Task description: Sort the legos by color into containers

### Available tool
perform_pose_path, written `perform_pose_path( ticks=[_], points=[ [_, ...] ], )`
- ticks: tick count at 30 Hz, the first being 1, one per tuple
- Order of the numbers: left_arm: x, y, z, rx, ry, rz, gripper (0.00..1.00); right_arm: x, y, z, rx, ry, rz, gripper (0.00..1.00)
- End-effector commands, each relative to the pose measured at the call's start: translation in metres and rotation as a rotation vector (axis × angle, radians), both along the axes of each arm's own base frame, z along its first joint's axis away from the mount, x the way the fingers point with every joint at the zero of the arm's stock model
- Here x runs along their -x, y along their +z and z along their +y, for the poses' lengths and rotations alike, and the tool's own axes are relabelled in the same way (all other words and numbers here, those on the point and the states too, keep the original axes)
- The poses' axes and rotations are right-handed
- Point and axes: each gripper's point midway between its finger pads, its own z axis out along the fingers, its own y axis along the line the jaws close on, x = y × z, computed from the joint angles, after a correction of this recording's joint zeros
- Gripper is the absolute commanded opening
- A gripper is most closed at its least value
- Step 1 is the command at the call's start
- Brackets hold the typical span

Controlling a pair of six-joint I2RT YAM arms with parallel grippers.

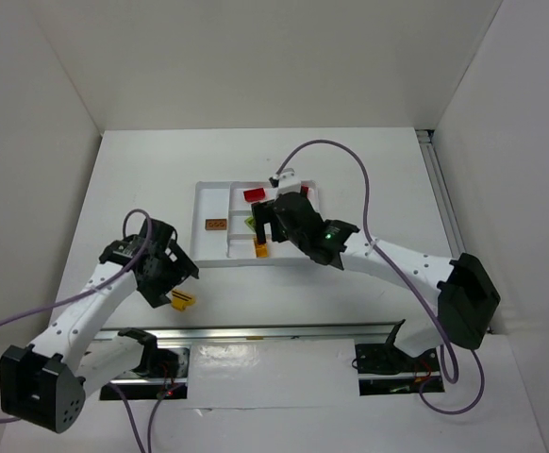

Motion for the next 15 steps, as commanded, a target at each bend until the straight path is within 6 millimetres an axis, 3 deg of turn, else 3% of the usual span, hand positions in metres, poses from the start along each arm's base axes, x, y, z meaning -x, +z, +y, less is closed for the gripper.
perform_pose_path(
  ticks=[1, 4, 9, 15],
  points=[
    [0.014, -0.007, 0.006, 0.012, 0.151, -0.023, 0.99, 0.009, -0.024, -0.021, 0.080, -0.037, 0.049, 0.93],
    [0.016, -0.018, 0.009, -0.010, 0.168, 0.009, 0.99, 0.013, -0.026, -0.021, 0.075, -0.021, 0.058, 0.93],
    [-0.005, -0.018, 0.013, -0.055, 0.168, -0.010, 0.99, 0.015, -0.030, -0.027, 0.094, -0.018, 0.071, 0.91],
    [0.002, -0.050, 0.004, -0.031, 0.133, 0.090, 0.99, 0.016, -0.034, -0.029, 0.101, -0.018, 0.077, 0.90]
  ],
)
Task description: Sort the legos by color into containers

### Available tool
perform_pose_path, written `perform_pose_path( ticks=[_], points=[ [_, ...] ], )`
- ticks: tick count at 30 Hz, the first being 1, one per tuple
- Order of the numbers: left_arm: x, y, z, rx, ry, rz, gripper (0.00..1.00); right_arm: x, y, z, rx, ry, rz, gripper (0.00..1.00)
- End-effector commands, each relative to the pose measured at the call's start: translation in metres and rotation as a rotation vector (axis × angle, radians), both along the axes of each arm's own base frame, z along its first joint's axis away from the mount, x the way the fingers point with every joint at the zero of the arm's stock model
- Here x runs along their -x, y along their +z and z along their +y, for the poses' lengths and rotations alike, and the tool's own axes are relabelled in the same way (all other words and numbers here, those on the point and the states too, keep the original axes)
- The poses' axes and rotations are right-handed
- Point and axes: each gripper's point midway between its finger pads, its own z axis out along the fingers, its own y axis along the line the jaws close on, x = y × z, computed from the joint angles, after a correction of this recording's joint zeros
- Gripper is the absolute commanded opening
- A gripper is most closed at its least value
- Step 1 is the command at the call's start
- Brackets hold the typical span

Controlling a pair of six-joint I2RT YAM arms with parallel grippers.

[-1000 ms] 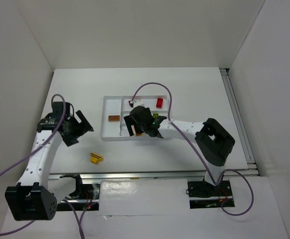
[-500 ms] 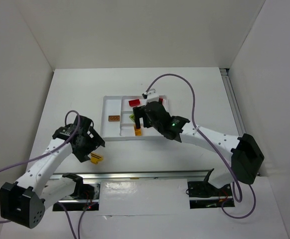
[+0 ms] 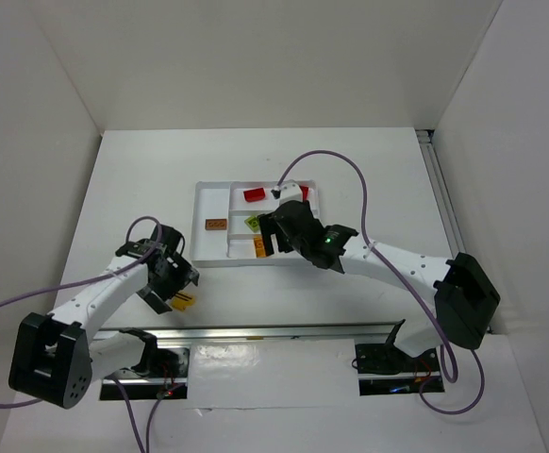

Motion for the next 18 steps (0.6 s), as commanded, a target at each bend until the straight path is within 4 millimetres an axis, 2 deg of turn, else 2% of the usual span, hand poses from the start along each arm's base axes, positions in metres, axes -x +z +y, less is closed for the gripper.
perform_pose_path(
  ticks=[1, 3, 6, 12, 17, 18],
  points=[
    [-0.005, -0.010, -0.007, 0.031, 0.002, -0.014, 0.99, -0.002, 0.008, -0.009, -0.010, -0.021, -0.013, 0.88],
    [-0.001, -0.013, -0.007, 0.034, 0.004, -0.013, 0.98, -0.002, 0.008, -0.009, -0.010, -0.022, -0.013, 0.84],
    [-0.006, -0.013, -0.007, 0.030, 0.005, -0.035, 0.92, -0.001, 0.007, -0.012, 0.002, -0.029, -0.011, 0.80],
    [-0.033, -0.008, 0.006, -0.006, -0.025, -0.105, 0.74, -0.003, 0.020, -0.012, -0.016, -0.036, -0.033, 0.79],
    [-0.040, -0.009, -0.002, 0.027, -0.076, -0.105, 0.71, -0.003, 0.023, -0.015, -0.012, -0.043, -0.037, 0.79],
    [-0.035, -0.014, -0.003, 0.030, -0.090, -0.084, 0.71, -0.004, 0.023, -0.016, -0.009, -0.051, -0.041, 0.79]
  ],
)
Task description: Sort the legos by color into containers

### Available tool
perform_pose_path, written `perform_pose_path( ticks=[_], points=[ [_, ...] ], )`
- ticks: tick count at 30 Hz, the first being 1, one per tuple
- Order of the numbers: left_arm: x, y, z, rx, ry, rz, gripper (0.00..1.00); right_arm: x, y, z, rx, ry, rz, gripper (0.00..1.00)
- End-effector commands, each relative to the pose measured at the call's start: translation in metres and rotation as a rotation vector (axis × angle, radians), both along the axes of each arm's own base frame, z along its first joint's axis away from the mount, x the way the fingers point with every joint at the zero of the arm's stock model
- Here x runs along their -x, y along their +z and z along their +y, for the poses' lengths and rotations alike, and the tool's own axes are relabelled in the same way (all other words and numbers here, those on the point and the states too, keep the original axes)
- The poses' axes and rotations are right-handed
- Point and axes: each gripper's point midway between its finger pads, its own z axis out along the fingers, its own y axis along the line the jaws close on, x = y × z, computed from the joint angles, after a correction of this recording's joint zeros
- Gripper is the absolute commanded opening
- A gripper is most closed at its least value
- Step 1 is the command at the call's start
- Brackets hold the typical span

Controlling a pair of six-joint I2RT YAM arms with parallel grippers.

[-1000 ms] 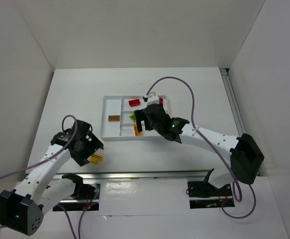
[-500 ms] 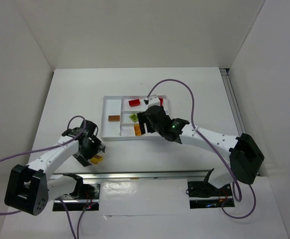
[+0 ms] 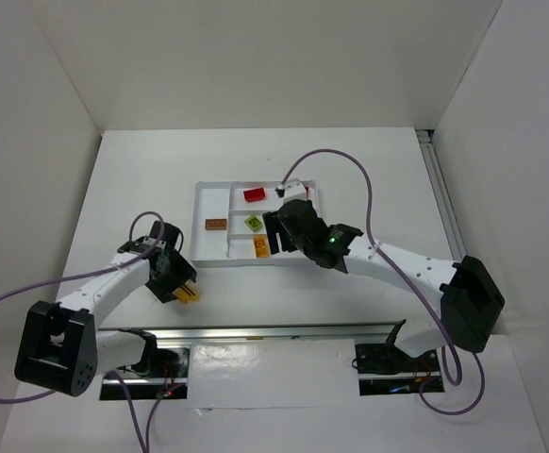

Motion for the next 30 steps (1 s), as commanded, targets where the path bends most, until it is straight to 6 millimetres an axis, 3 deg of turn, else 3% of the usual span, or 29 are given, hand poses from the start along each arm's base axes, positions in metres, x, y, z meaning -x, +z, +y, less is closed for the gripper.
perform_pose_path(
  ticks=[1, 4, 6, 8, 9, 12, 13, 15, 16, 18, 19, 20, 22, 23, 26, 30],
  points=[
    [-0.008, 0.001, -0.007, 0.033, -0.053, -0.025, 0.75, -0.004, 0.017, -0.008, -0.013, -0.034, -0.037, 0.79],
    [0.002, -0.011, -0.010, 0.036, -0.058, 0.020, 0.72, -0.004, 0.017, -0.008, -0.012, -0.034, -0.037, 0.79],
    [0.008, -0.014, -0.015, 0.038, -0.068, 0.034, 0.64, -0.004, 0.017, -0.008, -0.012, -0.034, -0.037, 0.79],
    [0.010, -0.014, -0.015, 0.042, -0.058, 0.026, 0.51, -0.006, 0.017, -0.011, -0.012, -0.043, -0.037, 0.79],
    [0.009, -0.012, -0.015, 0.045, -0.058, 0.014, 0.37, -0.006, 0.017, -0.011, -0.012, -0.043, -0.037, 0.79],
    [-0.009, 0.020, -0.017, 0.036, -0.095, -0.073, 0.07, -0.006, 0.021, -0.011, -0.010, -0.043, -0.035, 0.79],
    [-0.020, 0.042, -0.018, 0.031, -0.106, -0.112, 0.00, -0.004, 0.024, -0.009, -0.022, -0.033, -0.035, 0.79],
    [-0.029, 0.071, -0.020, 0.013, -0.179, -0.181, 0.00, -0.002, 0.030, -0.006, -0.060, 0.003, -0.009, 0.79],
    [-0.040, 0.095, -0.028, 0.028, -0.230, -0.238, 0.00, 0.002, 0.036, -0.006, -0.091, 0.029, 0.006, 0.79],
    [-0.046, 0.123, -0.044, 0.065, -0.378, -0.315, 0.00, 0.002, 0.045, -0.007, -0.182, 0.082, 0.032, 0.79],
    [-0.049, 0.134, -0.050, 0.084, -0.419, -0.343, 0.00, 0.019, 0.053, 0.007, -0.270, 0.204, 0.075, 0.82],
    [-0.055, 0.159, -0.066, 0.113, -0.508, -0.421, 0.00, 0.026, 0.073, 0.012, -0.360, 0.257, 0.044, 0.83],
    [-0.065, 0.171, -0.081, 0.128, -0.564, -0.432, 0.00, 0.047, 0.095, 0.027, -0.484, 0.393, 0.058, 0.83],
    [-0.071, 0.191, -0.095, 0.148, -0.600, -0.474, 0.00, 0.049, 0.108, 0.033, -0.550, 0.409, 0.047, 0.85],
    [-0.081, 0.209, -0.126, 0.171, -0.674, -0.513, 0.00, 0.050, 0.132, 0.049, -0.661, 0.443, 0.017, 0.85],
    [-0.094, 0.216, -0.139, 0.154, -0.669, -0.536, 0.00, 0.041, 0.131, 0.067, -0.707, 0.420, 0.035, 0.88]
  ],
)
